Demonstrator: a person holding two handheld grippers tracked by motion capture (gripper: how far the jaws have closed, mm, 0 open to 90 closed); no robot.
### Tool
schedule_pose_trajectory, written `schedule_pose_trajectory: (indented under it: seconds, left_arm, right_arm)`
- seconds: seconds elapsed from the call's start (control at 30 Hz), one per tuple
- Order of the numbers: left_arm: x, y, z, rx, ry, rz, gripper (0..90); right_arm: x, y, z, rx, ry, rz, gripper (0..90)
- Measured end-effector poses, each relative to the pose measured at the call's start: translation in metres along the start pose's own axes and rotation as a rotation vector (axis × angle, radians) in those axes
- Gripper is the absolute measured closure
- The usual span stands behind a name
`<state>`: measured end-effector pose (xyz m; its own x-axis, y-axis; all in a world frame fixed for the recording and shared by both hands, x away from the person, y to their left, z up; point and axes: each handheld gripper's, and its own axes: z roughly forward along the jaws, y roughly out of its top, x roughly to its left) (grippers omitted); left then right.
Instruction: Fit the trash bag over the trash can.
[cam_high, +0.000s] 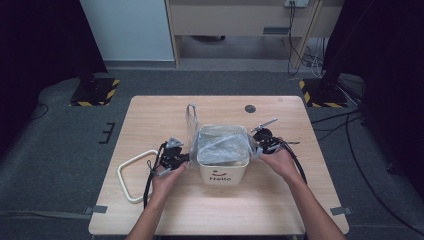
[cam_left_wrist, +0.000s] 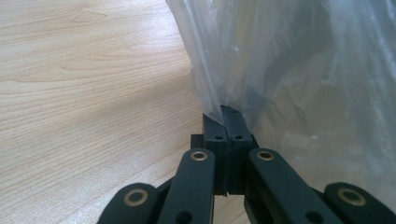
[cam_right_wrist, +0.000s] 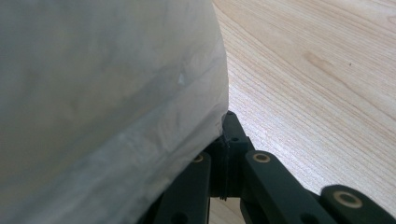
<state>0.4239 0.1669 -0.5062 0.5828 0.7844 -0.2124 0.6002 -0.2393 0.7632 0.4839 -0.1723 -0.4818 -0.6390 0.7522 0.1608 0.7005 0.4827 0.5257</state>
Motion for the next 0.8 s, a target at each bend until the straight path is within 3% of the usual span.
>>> schedule_pose_trajectory:
  seconds: [0.2, 0.27, 0.33, 0.4, 0.5, 0.67, 0.8]
  left_arm:
    - [0.001, 0.0, -0.001, -0.009, 0.009, 0.004, 89.9]
    - [0.0, 0.0, -0.004, -0.026, 0.018, 0.021, 87.8]
    - [-0.002, 0.002, -0.008, -0.04, 0.041, 0.039, 78.1]
    - [-0.002, 0.002, -0.011, -0.044, 0.062, 0.056, 74.7]
    - [0.003, 0.003, -0.015, -0.064, 0.082, 0.041, 69.4]
    - [0.008, 0.003, -0.026, -0.108, 0.108, 0.061, 58.3]
    - [0.013, 0.002, -0.035, -0.125, 0.122, 0.086, 54.1]
  right_arm:
    - [0.001, -0.002, -0.002, -0.019, -0.009, -0.013, 88.8]
    - [0.001, -0.005, -0.005, -0.057, -0.026, -0.025, 82.6]
    - [0.0, -0.008, -0.013, -0.098, -0.047, -0.029, 77.3]
    - [0.0, -0.012, -0.02, -0.13, -0.073, -0.032, 69.9]
    - [-0.002, -0.018, -0.031, -0.178, -0.105, -0.038, 58.2]
    - [-0.004, -0.026, -0.046, -0.224, -0.113, -0.047, 38.1]
    - [-0.004, -0.033, -0.057, -0.241, -0.11, -0.059, 34.7]
